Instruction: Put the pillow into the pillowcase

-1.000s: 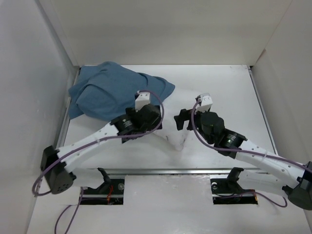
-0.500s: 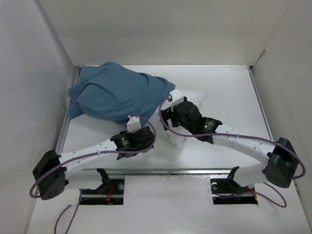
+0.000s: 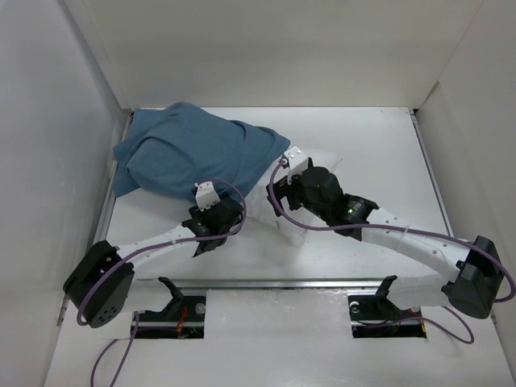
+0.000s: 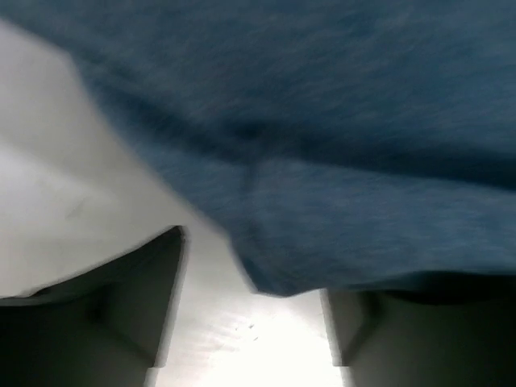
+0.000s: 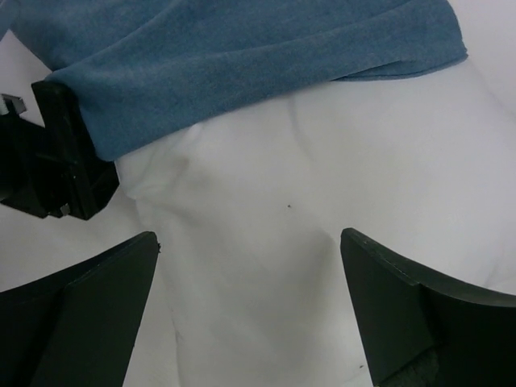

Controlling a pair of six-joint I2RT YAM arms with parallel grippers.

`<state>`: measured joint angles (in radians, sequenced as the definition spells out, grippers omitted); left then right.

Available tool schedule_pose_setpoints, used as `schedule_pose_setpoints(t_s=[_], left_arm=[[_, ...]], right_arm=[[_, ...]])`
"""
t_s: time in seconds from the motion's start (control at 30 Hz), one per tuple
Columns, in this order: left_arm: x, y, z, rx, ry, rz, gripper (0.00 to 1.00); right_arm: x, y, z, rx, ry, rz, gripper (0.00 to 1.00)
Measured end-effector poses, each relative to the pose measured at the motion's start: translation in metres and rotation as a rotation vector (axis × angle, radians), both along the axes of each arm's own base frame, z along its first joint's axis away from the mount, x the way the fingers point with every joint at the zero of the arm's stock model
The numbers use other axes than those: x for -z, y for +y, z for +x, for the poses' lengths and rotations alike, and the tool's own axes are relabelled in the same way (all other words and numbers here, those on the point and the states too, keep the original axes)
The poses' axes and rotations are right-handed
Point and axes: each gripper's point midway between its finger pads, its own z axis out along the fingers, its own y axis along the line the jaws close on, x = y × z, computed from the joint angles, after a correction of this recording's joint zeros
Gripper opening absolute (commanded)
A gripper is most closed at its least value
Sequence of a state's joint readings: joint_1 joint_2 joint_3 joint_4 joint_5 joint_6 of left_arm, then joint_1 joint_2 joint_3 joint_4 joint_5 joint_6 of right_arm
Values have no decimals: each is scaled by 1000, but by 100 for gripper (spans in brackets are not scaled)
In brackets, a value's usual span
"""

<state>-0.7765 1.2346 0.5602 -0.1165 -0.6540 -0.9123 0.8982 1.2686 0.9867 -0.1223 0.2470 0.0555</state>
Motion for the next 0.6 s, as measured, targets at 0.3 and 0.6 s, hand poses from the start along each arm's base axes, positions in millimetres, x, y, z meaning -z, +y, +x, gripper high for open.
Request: schedule_pose_setpoints(t_s=[0.3,0.6], left_arm=[[-10,-22,26,117,-71,36,0],[-71,-26,22,202,-204,-36,0]], right_arm=[[22,22,-12,-146,36,-49,100],[84,45,31,-72,6,-154,45]])
